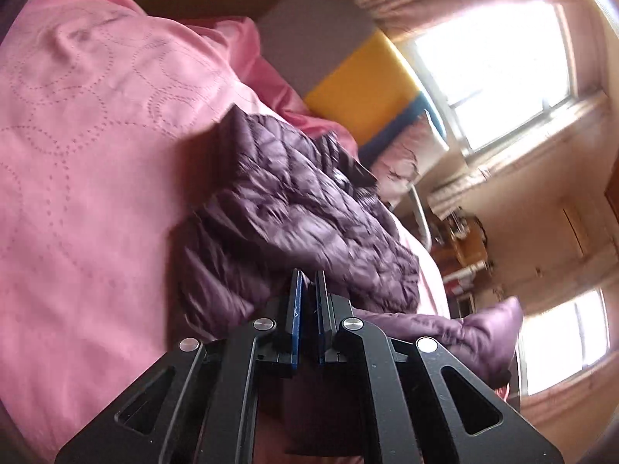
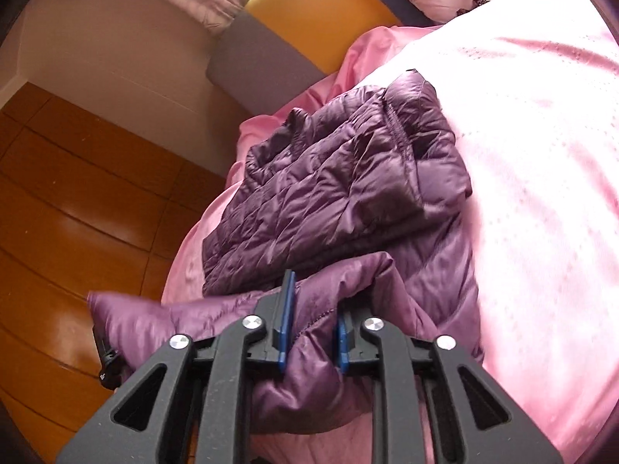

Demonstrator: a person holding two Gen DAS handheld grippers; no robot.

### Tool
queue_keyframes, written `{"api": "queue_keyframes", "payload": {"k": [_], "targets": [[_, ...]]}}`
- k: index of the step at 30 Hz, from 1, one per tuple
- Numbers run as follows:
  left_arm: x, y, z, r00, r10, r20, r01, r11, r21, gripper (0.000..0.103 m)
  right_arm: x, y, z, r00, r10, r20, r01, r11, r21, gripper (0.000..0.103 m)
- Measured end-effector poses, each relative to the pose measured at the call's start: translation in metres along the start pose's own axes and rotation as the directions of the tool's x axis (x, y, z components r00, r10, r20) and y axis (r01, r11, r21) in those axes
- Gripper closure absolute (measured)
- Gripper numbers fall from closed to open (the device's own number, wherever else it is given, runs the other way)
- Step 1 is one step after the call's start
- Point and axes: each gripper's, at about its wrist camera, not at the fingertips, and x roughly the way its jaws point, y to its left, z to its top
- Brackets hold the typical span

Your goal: Fold large clothes

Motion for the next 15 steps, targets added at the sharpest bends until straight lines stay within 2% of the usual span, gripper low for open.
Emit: {"api": "queue_keyframes", "payload": {"k": [2, 3, 4, 5, 6, 7, 9, 11, 15], "targets": [[0.003, 0.003, 0.011, 0.998, 0.055, 0.031, -0.055, 0.998, 0.007, 0.099, 0.007, -0.002, 0.010, 1.000, -0.014, -0.006, 0.014, 1.000, 0.016, 0.076], [0.003, 0.005, 0.015, 0.998, 0.060, 0.030, -0.060, 0.998, -0.001, 0.094, 0.011, -0.005, 0.013, 1.000, -0.018, -0.009, 0.018, 0.999, 0.028, 0.071], [0.001, 0.006, 0.019, 0.997, 0.063, 0.040, -0.063, 0.998, -0.010, 0.076, 0.014, -0.007, 0.017, 1.000, -0.017, -0.012, 0.017, 0.999, 0.042, 0.067], [-0.001, 0.006, 0.021, 0.995, 0.077, 0.057, -0.076, 0.997, -0.009, 0.053, 0.016, -0.010, 0.020, 1.000, -0.003, -0.014, 0.004, 0.998, 0.055, 0.056], [-0.005, 0.006, 0.022, 0.992, 0.096, 0.082, -0.096, 0.995, -0.006, 0.044, 0.017, -0.012, 0.023, 1.000, 0.014, -0.013, -0.013, 0.997, 0.070, 0.046], [-0.010, 0.008, 0.023, 0.988, 0.109, 0.110, -0.109, 0.994, -0.007, 0.035, 0.017, -0.015, 0.025, 0.999, 0.035, -0.012, -0.033, 0.995, 0.091, 0.039], [-0.015, 0.012, 0.023, 0.986, 0.106, 0.127, -0.106, 0.994, -0.006, 0.035, 0.013, -0.020, 0.027, 0.996, 0.082, 0.017, -0.084, 0.989, 0.125, 0.013], [-0.017, 0.019, 0.018, 0.983, 0.121, 0.138, -0.122, 0.992, 0.003, 0.035, 0.003, -0.022, 0.025, 0.994, 0.090, 0.058, -0.097, 0.988, 0.123, 0.006], [-0.007, 0.034, -0.002, 0.993, 0.099, 0.068, -0.102, 0.993, 0.052, 0.035, -0.020, -0.028, 0.007, 0.995, 0.038, 0.097, -0.046, 0.996, 0.075, 0.004]]}}
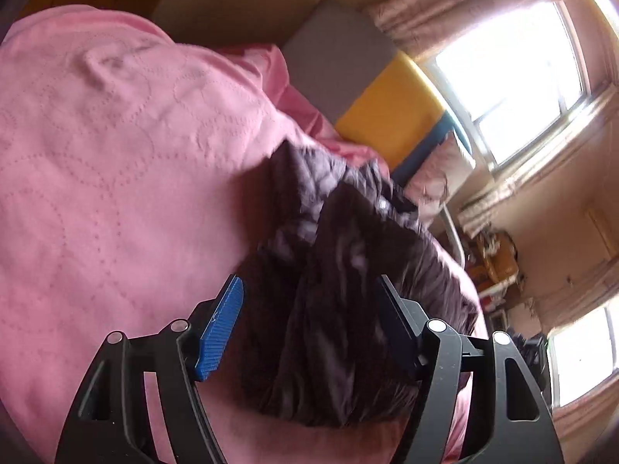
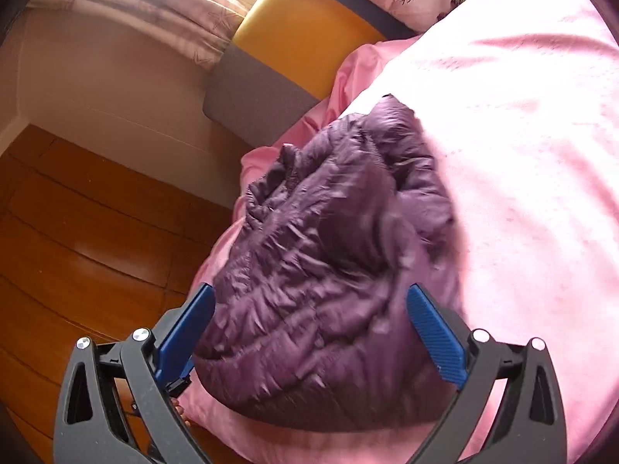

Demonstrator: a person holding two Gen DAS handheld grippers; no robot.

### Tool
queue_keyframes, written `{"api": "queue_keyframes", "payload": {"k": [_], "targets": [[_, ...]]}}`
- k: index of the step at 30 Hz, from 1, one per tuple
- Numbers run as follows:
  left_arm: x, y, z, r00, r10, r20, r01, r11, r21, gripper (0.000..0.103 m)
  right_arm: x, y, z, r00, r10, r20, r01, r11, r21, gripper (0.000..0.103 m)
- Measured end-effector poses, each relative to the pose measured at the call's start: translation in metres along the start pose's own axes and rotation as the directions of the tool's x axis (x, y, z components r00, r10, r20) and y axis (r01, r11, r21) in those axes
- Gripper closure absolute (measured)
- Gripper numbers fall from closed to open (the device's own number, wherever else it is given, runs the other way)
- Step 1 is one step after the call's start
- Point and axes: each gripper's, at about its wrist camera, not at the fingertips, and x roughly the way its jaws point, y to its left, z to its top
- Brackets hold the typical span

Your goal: Fold large clothes

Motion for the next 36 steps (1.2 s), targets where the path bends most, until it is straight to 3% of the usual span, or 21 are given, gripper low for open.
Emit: {"api": "queue_keyframes", "payload": {"k": [4, 6, 8, 9, 11, 12, 15, 22, 30, 33, 34, 35, 36], "targets": [[0.029, -0.001, -0.032, 0.993, 0.001, -0.115, 0.008, 0.997, 0.079, 0.035, -0.009, -0.010, -0.031, 0.992, -0.126, -0.018, 0.123, 0.987, -0.103, 0.006], [0.039, -0.009, -0.041, 0.991, 0.009, -0.132, 0.007, 0.993, 0.117, 0.035, 0.002, -0.015, -0.045, 0.978, -0.203, -0.050, 0.193, 0.968, -0.160, 0.028], [0.048, -0.016, -0.045, 0.989, 0.023, -0.147, -0.002, 0.990, 0.144, 0.056, 0.013, -0.018, -0.055, 0.965, -0.253, -0.071, 0.236, 0.953, -0.188, 0.039], [0.052, -0.018, -0.045, 0.987, 0.034, -0.155, -0.010, 0.989, 0.148, 0.060, 0.016, -0.018, -0.058, 0.963, -0.262, -0.063, 0.245, 0.950, -0.195, 0.048], [0.051, -0.020, -0.046, 0.987, 0.045, -0.153, -0.020, 0.987, 0.161, 0.078, 0.018, -0.016, -0.059, 0.964, -0.260, -0.055, 0.245, 0.950, -0.191, 0.061], [0.048, -0.021, -0.047, 0.987, 0.045, -0.151, -0.019, 0.986, 0.168, 0.081, 0.017, -0.014, -0.060, 0.966, -0.251, -0.055, 0.237, 0.953, -0.189, 0.071], [0.037, -0.022, -0.051, 0.988, 0.031, -0.148, -0.005, 0.985, 0.175, 0.089, 0.009, -0.007, -0.065, 0.967, -0.249, -0.052, 0.233, 0.948, -0.219, 0.082], [0.002, -0.023, -0.080, 0.984, 0.004, -0.177, 0.029, 0.982, 0.188, 0.091, -0.007, 0.007, -0.081, 0.965, -0.246, -0.086, 0.217, 0.942, -0.257, 0.084], [-0.058, -0.022, -0.137, 0.973, 0.018, -0.230, 0.034, 0.975, 0.220, 0.091, -0.054, 0.003, -0.132, 0.945, -0.283, -0.166, 0.223, 0.925, -0.308, 0.083], [-0.068, -0.025, -0.141, 0.977, 0.075, -0.202, -0.019, 0.965, 0.262, 0.072, -0.056, 0.009, -0.134, 0.932, -0.325, -0.158, 0.256, 0.903, -0.344, 0.066], [-0.072, -0.027, -0.138, 0.980, 0.096, -0.175, -0.043, 0.958, 0.283, 0.055, -0.055, 0.011, -0.131, 0.931, -0.335, -0.143, 0.268, 0.896, -0.354, 0.062], [-0.075, -0.029, -0.134, 0.984, 0.109, -0.143, -0.063, 0.953, 0.296, 0.041, -0.051, 0.014, -0.123, 0.934, -0.338, -0.117, 0.279, 0.894, -0.352, 0.051], [-0.076, -0.029, -0.130, 0.986, 0.116, -0.118, -0.075, 0.950, 0.304, 0.040, -0.057, 0.014, -0.120, 0.938, -0.334, -0.095, 0.283, 0.893, -0.349, 0.045]]}}
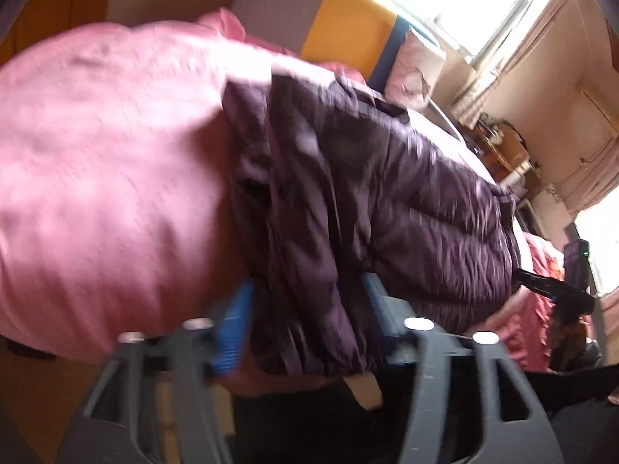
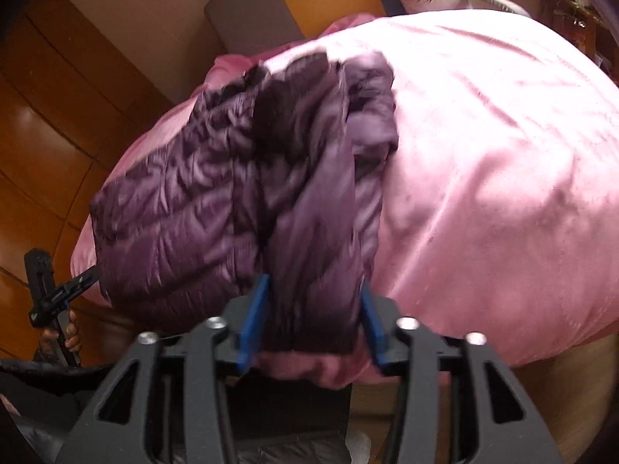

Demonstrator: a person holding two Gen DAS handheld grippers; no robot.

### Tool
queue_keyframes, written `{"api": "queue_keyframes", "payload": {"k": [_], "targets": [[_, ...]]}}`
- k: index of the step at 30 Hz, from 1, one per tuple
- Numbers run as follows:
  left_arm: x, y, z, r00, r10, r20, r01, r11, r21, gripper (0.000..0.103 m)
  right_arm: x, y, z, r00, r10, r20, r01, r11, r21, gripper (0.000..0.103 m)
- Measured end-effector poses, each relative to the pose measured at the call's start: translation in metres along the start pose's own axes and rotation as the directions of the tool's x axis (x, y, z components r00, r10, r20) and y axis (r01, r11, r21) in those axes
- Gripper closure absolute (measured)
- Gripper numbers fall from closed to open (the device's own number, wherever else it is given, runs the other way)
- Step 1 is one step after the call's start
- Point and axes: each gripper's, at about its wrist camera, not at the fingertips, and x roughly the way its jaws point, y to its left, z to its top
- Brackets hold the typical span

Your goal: Fold large clothes

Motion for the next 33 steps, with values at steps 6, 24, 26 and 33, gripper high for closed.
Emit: {"api": "queue_keyframes", "payload": {"k": [6, 24, 26, 33], "targets": [[0.008, 0.000, 0.041, 0.997, 0.012, 0.070, -0.013, 1.000, 0.016, 0.040, 0.000, 0.007, 0.044, 0.989, -0.066, 0.134, 0.070, 0.997, -0.029, 0.037], [-0.016, -0.026, 0.071, 0.977, -0.005, 0.213, -0.005, 0.999, 0.045, 0.102, -0.016, 0.052, 0.092, 0.963, -0.080, 0.257, 0.124, 0.979, -0.160, 0.093], [-0.016, -0.027, 0.082, 0.973, -0.003, 0.231, -0.007, 0.999, 0.043, 0.102, -0.023, 0.054, 0.101, 0.957, -0.064, 0.282, 0.109, 0.983, -0.146, 0.093], [0.004, -0.023, 0.130, 0.960, 0.049, 0.277, -0.055, 0.998, 0.014, 0.102, -0.004, 0.048, 0.153, 0.944, -0.079, 0.321, 0.106, 0.992, -0.065, 0.093]]}}
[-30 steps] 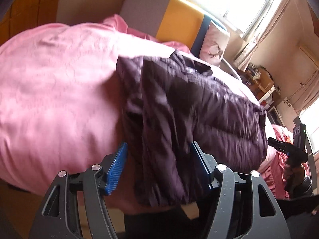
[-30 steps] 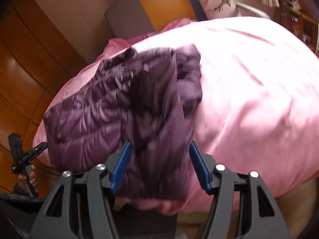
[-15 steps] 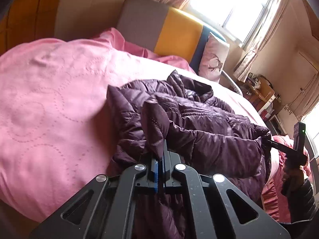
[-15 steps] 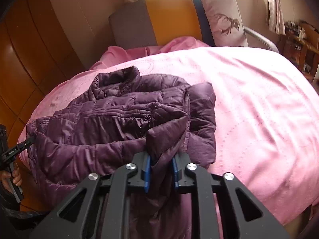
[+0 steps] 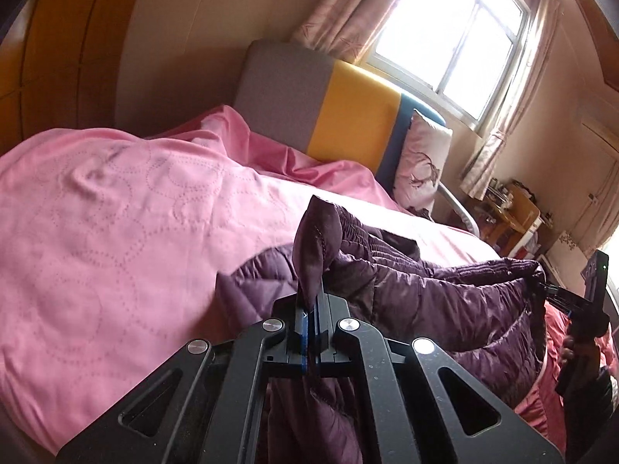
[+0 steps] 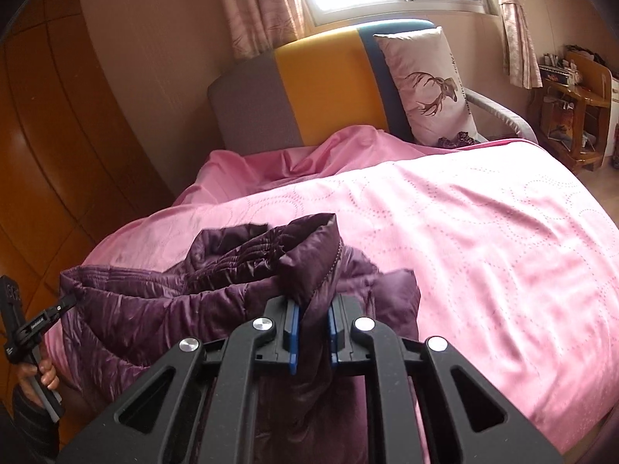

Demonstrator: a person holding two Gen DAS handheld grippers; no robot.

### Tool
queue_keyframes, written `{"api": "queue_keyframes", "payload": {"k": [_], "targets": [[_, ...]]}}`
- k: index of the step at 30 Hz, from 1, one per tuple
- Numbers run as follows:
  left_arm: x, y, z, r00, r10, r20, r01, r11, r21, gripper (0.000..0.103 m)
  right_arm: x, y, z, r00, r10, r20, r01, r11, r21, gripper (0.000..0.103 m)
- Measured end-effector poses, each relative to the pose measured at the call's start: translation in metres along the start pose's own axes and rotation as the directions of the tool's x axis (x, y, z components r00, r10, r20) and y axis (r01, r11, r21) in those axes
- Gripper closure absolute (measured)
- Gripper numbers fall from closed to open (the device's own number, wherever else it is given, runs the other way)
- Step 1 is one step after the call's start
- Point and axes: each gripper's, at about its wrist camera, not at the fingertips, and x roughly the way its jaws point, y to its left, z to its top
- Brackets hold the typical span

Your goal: Fold large clothes

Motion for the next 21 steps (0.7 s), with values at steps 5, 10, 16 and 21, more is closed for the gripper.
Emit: {"api": "queue_keyframes", "payload": {"k": [5, 10, 16, 21], "targets": [[0.036, 0.005, 0.020, 0.999, 0.050, -0.002, -0.050, 0.999, -0.015, 0.102, 0.034, -0.002, 0.021, 0.999, -0.053, 0.002, 0.053, 0.998, 0.028, 0.093], [0.075, 0.008, 0.031, 0.994, 0.100, -0.035, -0.101, 0.995, -0.011, 0.102, 0.066, -0.006, 0.029, 0.993, -0.116, -0.006, 0.117, 0.992, 0.038, 0.093], [0.117, 0.017, 0.031, 0.982, 0.164, -0.090, -0.165, 0.986, -0.007, 0.102, 0.107, -0.015, 0.031, 0.981, -0.188, -0.043, 0.190, 0.981, 0.042, 0.093], [0.150, 0.021, 0.025, 0.964, 0.229, -0.138, -0.228, 0.973, 0.023, 0.102, 0.140, -0.015, 0.027, 0.962, -0.266, -0.065, 0.266, 0.964, -0.013, 0.093]]}}
